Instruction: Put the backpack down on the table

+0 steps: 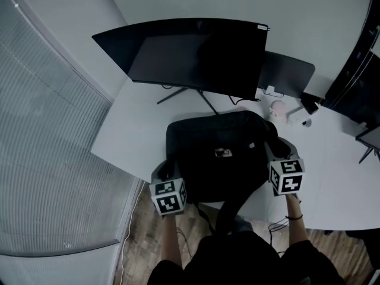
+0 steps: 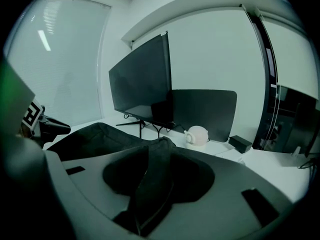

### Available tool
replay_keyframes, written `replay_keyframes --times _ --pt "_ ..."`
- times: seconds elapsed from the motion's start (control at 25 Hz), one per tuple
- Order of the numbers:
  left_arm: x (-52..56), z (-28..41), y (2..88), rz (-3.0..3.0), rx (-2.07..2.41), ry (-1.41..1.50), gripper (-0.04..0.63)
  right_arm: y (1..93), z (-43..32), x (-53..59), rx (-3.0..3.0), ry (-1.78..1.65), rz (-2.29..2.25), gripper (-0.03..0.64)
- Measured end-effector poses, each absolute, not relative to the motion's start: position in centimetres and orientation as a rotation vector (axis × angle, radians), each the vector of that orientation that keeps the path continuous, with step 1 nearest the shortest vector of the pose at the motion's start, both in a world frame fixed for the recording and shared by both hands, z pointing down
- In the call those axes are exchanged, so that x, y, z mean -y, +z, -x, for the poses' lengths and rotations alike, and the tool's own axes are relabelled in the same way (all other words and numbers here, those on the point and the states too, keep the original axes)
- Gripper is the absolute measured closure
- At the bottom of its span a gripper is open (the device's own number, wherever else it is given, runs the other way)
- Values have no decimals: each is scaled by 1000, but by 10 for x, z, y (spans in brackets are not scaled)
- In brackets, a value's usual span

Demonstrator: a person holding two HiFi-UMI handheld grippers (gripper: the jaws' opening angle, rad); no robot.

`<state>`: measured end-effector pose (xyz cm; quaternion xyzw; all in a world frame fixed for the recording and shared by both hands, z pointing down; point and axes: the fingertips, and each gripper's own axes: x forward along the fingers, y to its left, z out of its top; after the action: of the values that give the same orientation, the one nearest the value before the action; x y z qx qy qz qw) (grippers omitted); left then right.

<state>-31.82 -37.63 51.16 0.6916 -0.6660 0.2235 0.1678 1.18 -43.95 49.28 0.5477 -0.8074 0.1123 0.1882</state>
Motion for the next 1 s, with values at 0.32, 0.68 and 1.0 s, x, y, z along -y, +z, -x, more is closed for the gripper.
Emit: replay_keyframes --times 0.32,0.68,1.0 --pt "355 304 489 -2048 1870 548 574 471 -7 417 2371 307 -1534 581" --pt "331 288 462 -2161 1833 409 578 440 -6 394 2546 340 -1543 600" --pt "316 287 434 -2223 1872 305 579 406 -7 375 2702 311 -1570 603"
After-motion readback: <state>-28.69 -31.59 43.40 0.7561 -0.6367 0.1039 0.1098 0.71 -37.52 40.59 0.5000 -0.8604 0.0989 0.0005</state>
